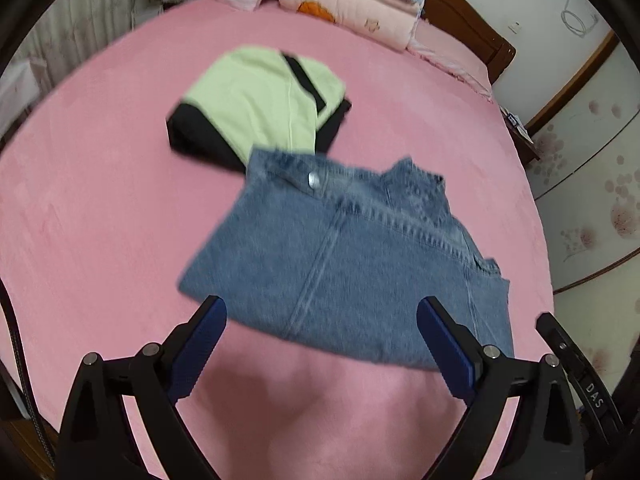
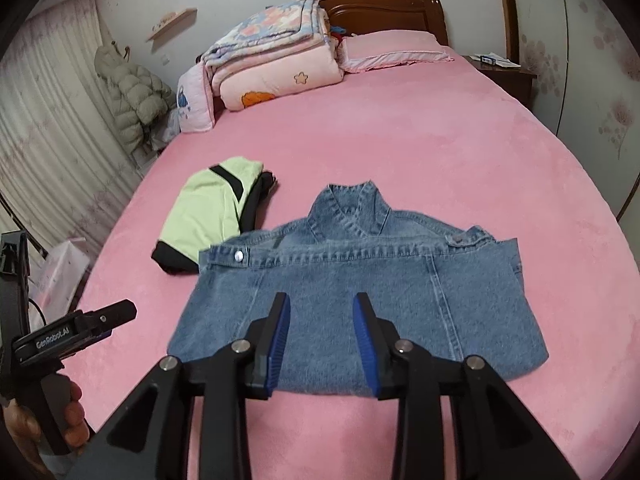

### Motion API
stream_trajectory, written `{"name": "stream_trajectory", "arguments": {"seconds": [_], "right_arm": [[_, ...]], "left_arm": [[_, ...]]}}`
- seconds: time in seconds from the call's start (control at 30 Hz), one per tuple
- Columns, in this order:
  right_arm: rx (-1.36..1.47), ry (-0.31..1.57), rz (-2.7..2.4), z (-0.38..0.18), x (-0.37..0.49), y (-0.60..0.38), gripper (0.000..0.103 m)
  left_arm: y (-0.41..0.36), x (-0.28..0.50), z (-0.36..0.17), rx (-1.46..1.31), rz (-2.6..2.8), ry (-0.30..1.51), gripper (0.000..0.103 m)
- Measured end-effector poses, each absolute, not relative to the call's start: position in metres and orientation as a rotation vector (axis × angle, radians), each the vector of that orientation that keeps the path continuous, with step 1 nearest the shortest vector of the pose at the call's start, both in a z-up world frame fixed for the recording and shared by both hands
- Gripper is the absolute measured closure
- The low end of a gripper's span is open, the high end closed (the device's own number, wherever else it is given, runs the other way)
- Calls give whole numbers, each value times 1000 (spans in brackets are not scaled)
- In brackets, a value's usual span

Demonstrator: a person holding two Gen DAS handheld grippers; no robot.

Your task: Fold large clothes

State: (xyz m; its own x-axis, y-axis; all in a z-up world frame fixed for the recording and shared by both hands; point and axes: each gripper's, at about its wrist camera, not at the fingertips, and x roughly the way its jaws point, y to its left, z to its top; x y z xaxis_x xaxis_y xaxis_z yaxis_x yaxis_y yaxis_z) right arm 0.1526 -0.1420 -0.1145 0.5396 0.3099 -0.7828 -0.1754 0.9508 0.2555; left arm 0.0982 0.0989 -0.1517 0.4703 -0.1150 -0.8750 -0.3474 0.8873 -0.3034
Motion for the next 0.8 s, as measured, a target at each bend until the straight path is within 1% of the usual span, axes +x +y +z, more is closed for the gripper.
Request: {"name": "stream_trajectory", "arguments": {"seconds": [0.13,0.33,0.4,0.53,0.67,0.8], "right_arm": [[87,978,256,-140,143,-126,70],[57,1020,255,-189,141,-108,70],[59,1028,256,-202,142,-103,70],[63,1034,271,-224,140,-93,70],[67,1044,266,-241,138,-88,70],[59,1039,249,-253,137,-85,70]], "left_arm": [[103,83,-201,-595,115,1133,8],[117,72,-272,-718,73,1083,8],[124,75,-303,-775,69,1080,8],[138,77,-342,-869,71,1021,9],[144,90,-348,-829,45,921,9],[155,115,-348,-797,18,858,9]]}}
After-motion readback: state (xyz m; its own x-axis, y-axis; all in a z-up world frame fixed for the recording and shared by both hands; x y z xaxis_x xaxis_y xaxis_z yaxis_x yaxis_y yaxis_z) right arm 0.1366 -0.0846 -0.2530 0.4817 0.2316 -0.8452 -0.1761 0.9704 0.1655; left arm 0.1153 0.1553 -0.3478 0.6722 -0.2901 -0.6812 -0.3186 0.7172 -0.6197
